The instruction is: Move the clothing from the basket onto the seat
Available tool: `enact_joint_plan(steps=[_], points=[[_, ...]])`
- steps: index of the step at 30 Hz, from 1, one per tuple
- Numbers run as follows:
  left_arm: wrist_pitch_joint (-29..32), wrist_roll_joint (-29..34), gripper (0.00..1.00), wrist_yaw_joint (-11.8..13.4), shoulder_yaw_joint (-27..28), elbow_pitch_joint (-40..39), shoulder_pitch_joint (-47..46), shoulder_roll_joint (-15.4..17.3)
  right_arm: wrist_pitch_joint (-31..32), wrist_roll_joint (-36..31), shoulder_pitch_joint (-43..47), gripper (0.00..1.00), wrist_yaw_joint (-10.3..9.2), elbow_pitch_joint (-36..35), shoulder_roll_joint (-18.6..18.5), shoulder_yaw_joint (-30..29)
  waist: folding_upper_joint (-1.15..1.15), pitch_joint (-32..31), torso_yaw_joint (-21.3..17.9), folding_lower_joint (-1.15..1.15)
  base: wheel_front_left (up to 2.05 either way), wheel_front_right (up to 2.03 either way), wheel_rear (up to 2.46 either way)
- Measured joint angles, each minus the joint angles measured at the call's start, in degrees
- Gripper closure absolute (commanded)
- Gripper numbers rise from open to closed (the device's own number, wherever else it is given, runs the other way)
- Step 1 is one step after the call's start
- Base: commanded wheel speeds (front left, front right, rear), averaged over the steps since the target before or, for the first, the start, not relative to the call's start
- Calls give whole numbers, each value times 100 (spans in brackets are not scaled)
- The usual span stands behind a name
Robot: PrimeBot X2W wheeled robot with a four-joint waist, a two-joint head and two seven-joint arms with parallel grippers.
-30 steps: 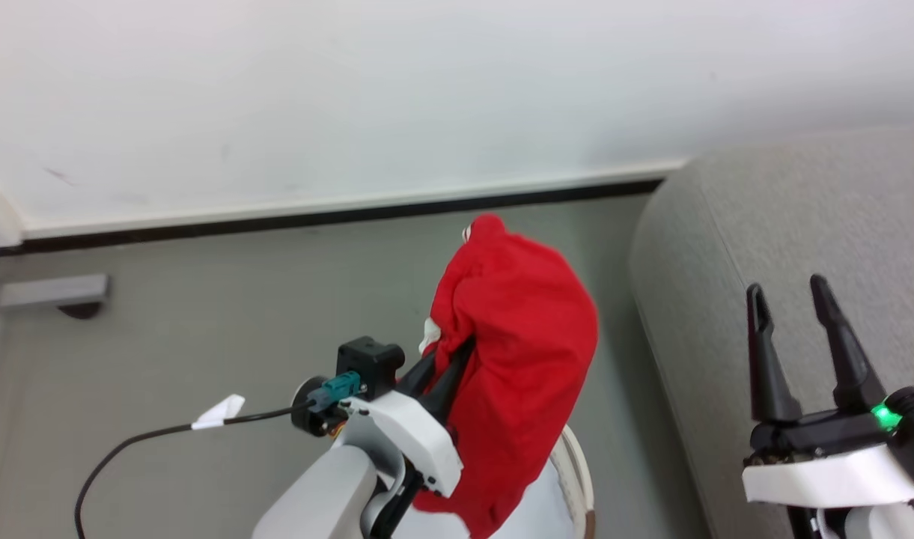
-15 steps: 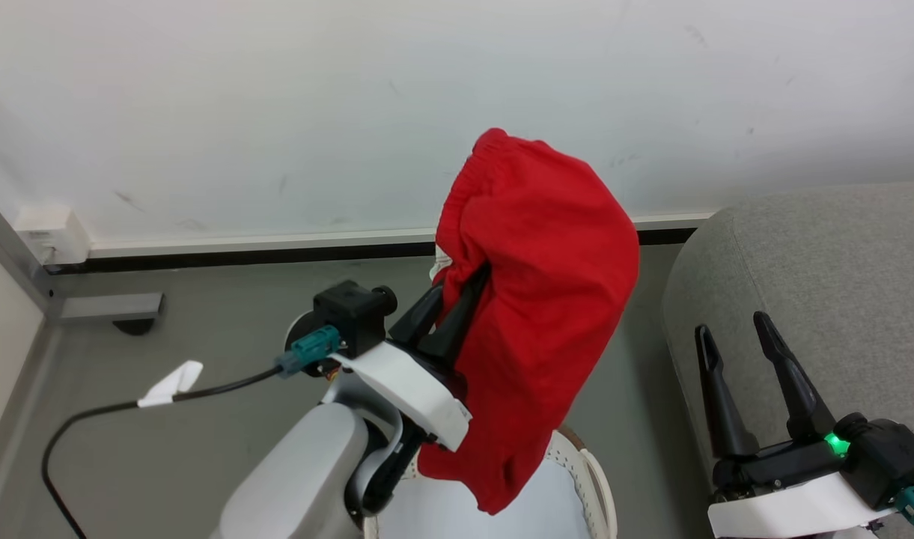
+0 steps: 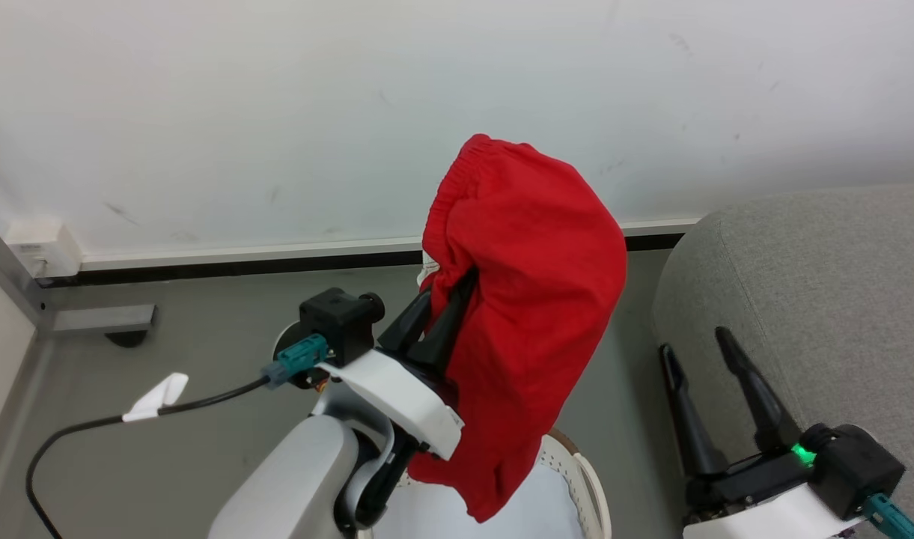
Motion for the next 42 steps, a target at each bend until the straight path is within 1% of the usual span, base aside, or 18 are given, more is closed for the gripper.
enact_joint_plan(steps=[3,7,10,13,16,19,25,29,31,32,34,39,42], points=[[-11,-32,100,15,-27,3,70,-29,0,157,-12,0,0,-2,-97,399,0,-14,12,0,0,0,0],[-18,-74,100,15,-63,37,90,-56,1,356,-189,0,0,48,-282,1098,0,-15,42,0,0,0,0],[-21,-87,100,14,-133,89,119,-100,0,403,-375,0,1,230,-304,1522,0,-14,86,1,0,0,0],[-22,-96,100,-10,-229,111,149,-175,1,455,-590,0,1,709,-314,1772,0,-7,161,1,0,0,0],[-19,-132,100,-64,-343,120,150,-245,0,615,-955,0,1,1196,-279,2006,0,6,264,1,0,0,0],[-10,-140,100,-109,-461,122,149,-320,1,772,-1292,0,1,1653,-322,2290,0,10,396,1,0,0,0],[41,-199,100,-236,-721,146,146,-442,1,1270,-1786,0,1,2435,-560,2677,0,-13,760,1,0,0,0],[64,-258,100,-266,-843,186,143,-478,1,1847,-2004,0,1,2783,-727,3000,0,-56,1032,1,0,0,0],[85,-287,100,-287,-892,198,143,-492,1,2151,-2103,0,1,2854,-842,3234,0,-83,1147,1,0,0,0],[89,-291,100,-293,-925,200,143,-503,1,2272,-2173,0,1,2828,-915,3442,0,-96,1203,1,0,0,0],[93,-308,100,-302,-960,207,142,-514,2,2552,-2293,0,1,2721,-991,3671,0,-118,1299,1,0,0,0],[137,-338,100,-324,-1089,216,127,-544,5,2894,-2610,0,1,2232,-1177,3934,0,-159,1489,1,0,0,0],[144,-357,100,-342,-1145,233,114,-554,7,2970,-2663,0,0,2060,-1274,4063,0,-177,1591,1,0,0,0]])
